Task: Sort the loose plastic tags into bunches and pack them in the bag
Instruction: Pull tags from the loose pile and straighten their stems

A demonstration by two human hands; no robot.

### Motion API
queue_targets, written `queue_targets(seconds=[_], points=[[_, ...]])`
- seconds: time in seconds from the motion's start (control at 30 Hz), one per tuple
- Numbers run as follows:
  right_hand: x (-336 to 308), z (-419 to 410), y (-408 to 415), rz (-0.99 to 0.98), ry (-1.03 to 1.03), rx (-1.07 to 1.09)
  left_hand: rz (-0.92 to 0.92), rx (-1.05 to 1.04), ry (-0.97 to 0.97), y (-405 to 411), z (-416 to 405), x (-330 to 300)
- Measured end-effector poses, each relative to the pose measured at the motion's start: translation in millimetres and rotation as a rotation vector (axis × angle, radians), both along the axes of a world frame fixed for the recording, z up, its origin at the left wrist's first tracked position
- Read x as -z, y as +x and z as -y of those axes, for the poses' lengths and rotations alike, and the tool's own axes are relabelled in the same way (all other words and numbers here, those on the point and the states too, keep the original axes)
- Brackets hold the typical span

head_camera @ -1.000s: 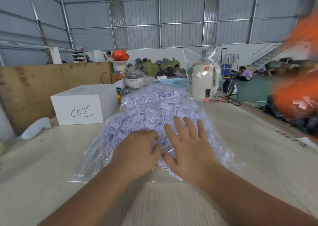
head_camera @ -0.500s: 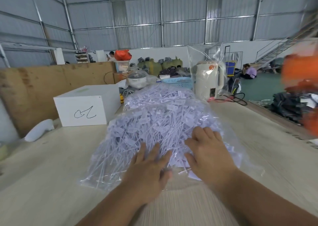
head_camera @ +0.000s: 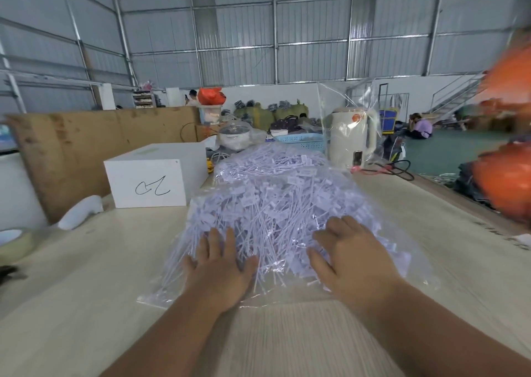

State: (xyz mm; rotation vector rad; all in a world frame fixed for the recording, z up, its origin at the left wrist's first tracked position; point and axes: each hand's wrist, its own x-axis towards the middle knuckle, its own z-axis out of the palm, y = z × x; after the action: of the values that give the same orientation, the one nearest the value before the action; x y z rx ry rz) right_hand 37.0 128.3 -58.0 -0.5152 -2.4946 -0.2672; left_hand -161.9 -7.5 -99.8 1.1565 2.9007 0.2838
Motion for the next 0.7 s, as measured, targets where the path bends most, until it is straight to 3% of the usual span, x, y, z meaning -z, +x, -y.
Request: queue_targets(seconds=[0.13, 0.4, 0.5, 0.6, 0.7], points=[[12, -8, -3, 0.221, -0.038, 0.022, 0.003, -0.001, -0.046, 1, -7, 2], [4, 6, 6, 0.104, 0.016, -0.019, -0.093, -0.001, 0.08, 8, -1, 2], [5, 8, 10, 0.199, -0.093, -0.043, -0.095, 0.072, 0.061, 8, 6, 2], [12, 13, 13, 0.313, -0.031, -0.049, -0.108, 0.114, 0.064, 9, 13, 1], [6, 22, 11, 0.291, -0.013, -0.02, -0.126, 0.152, 0.17, 14, 16, -5]])
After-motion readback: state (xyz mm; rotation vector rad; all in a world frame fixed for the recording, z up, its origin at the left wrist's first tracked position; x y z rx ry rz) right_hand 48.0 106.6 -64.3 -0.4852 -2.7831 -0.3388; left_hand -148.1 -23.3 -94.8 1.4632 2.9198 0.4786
